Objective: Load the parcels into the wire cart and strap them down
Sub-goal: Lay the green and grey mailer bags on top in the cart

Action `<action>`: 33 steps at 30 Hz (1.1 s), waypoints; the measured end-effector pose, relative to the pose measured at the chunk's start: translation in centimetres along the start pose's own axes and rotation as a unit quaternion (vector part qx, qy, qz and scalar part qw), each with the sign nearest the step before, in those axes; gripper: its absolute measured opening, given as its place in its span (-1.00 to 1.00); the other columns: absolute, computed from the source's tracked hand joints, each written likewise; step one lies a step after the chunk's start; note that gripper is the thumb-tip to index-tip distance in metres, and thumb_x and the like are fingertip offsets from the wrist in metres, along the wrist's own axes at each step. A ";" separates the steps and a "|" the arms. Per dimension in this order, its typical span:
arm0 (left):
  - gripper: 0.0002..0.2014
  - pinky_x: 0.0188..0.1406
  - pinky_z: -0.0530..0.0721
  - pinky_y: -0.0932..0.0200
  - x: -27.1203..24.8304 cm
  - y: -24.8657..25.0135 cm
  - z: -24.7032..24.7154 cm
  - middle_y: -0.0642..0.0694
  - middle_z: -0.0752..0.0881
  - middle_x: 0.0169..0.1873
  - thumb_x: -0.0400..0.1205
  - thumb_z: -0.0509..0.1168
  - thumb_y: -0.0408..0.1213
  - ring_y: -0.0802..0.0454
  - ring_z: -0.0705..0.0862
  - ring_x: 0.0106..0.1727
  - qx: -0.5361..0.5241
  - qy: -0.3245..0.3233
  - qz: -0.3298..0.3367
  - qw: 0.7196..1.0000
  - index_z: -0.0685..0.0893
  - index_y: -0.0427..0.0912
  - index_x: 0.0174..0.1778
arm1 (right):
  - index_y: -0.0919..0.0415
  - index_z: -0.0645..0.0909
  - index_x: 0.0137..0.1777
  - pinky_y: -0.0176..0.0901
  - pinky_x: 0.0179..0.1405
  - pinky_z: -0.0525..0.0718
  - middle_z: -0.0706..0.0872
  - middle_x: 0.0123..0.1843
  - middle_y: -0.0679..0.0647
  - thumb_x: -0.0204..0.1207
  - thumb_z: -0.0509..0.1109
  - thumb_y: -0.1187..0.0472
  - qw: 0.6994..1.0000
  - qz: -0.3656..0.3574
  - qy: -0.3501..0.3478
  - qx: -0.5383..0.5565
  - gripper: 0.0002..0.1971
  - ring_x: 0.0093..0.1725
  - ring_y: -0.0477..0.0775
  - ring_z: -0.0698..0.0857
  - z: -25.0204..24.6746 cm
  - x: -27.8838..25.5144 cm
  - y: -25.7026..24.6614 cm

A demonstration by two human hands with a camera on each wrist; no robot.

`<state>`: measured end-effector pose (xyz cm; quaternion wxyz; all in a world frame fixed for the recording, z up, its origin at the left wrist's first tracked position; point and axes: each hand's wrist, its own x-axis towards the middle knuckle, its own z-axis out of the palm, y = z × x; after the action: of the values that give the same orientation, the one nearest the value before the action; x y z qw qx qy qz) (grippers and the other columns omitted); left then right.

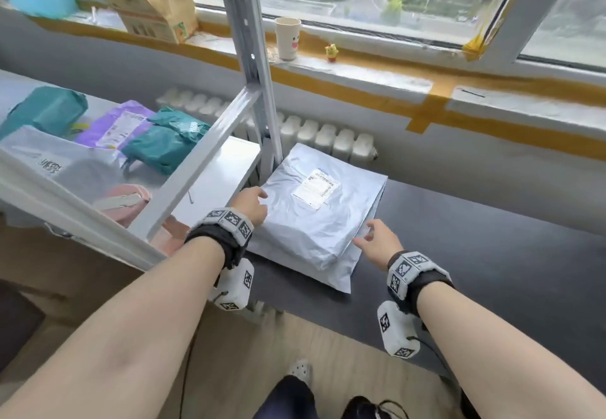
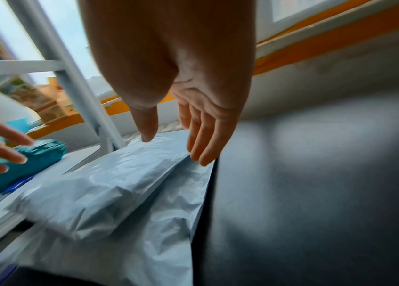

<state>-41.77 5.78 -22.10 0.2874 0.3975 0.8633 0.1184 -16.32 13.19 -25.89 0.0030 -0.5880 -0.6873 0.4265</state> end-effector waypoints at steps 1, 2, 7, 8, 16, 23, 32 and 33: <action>-0.63 0.27 0.57 0.06 1.3 -0.2 -0.3 -0.23 0.59 0.32 0.63 0.18 -0.34 -0.21 0.61 0.25 -0.010 -0.003 -0.001 1.000 0.53 -0.17 0.38 | 0.21 0.30 0.48 0.03 0.27 0.56 0.61 0.25 0.18 0.55 0.40 0.07 0.999 0.020 0.007 0.035 -0.43 0.24 0.19 0.61 0.4 0.7 -0.1; -0.63 0.29 0.56 0.04 2.3 -0.4 -0.7 -0.24 0.59 0.32 0.63 0.20 -0.34 -0.21 0.60 0.26 -0.016 -0.006 -0.001 1.000 0.54 -0.17 0.37 | 0.22 0.28 0.47 0.07 0.27 0.57 0.62 0.18 0.16 0.53 0.43 0.08 0.997 0.038 0.016 0.070 -0.40 0.16 0.19 0.63 0.8 1.2 -0.2; -0.62 0.38 0.52 0.01 6.7 -1.4 -0.5 -0.22 0.60 0.34 0.61 0.23 -0.35 -0.16 0.58 0.33 -0.042 -0.022 -0.003 0.999 0.56 -0.24 0.37 | 0.31 0.23 0.50 0.23 0.26 0.61 0.56 -0.10 0.06 0.44 0.53 0.22 0.972 0.102 0.041 0.207 -0.29 0.16 0.22 0.63 2.6 4.1 0.4; -0.61 0.39 0.51 0.03 7.3 -1.6 -0.3 -0.22 0.58 0.36 0.61 0.24 -0.35 -0.15 0.57 0.35 -0.042 -0.029 -0.010 0.999 0.55 -0.26 0.39 | 0.32 0.21 0.52 0.23 0.25 0.62 0.59 -0.03 0.13 0.44 0.53 0.27 0.964 0.112 0.040 0.239 -0.27 0.21 0.26 0.64 2.7 4.5 0.3; -0.78 0.23 0.49 0.12 10.9 -2.3 1.3 -0.17 0.62 0.14 0.61 0.20 -0.40 -0.17 0.59 0.19 -0.010 -0.051 -0.047 0.998 0.67 -0.24 0.13 | 0.42 0.32 0.45 -0.20 -0.32 0.76 0.67 -0.08 0.25 0.38 0.46 0.60 0.914 0.125 0.045 0.383 -0.35 -0.10 0.18 0.70 2.9 6.1 0.6; -0.75 0.27 0.58 0.02 12.1 -1.9 0.9 -0.29 0.64 0.18 0.61 0.25 -0.48 -0.24 0.62 0.23 -0.153 -0.096 -0.108 0.978 0.63 -0.40 0.19 | 0.30 0.45 0.40 -0.27 -0.42 0.76 0.69 -0.18 0.26 0.36 0.45 0.64 0.918 0.111 0.039 0.379 -0.39 -0.21 0.11 0.71 1.3 6.6 2.2; -0.88 -0.29 0.42 0.15 12.6 -1.7 1.1 -0.21 0.55 -0.23 0.53 0.31 -0.47 -0.01 0.47 -0.38 -0.324 -0.186 -0.184 0.909 0.54 -0.21 -0.28 | 0.26 0.43 0.45 -0.27 -0.43 0.74 0.73 0.00 0.33 0.44 0.41 0.58 0.914 0.116 0.018 0.388 -0.41 -0.15 0.09 0.74 -0.3 7.0 3.3; -0.90 -0.34 0.41 0.18 12.6 -1.7 1.1 -0.19 0.55 -0.27 0.56 0.31 -0.48 0.01 0.46 -0.44 -0.328 -0.180 -0.181 0.910 0.58 -0.22 -0.24 | 0.26 0.42 0.46 -0.26 -0.41 0.74 0.73 0.00 0.31 0.44 0.40 0.59 0.914 0.116 0.017 0.388 -0.41 -0.15 0.09 0.74 -0.4 7.0 3.3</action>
<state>-48.68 14.15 -28.75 0.5687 0.1326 0.7665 0.2674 -15.59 18.94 -31.03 0.1931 -0.6235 -0.3945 0.6468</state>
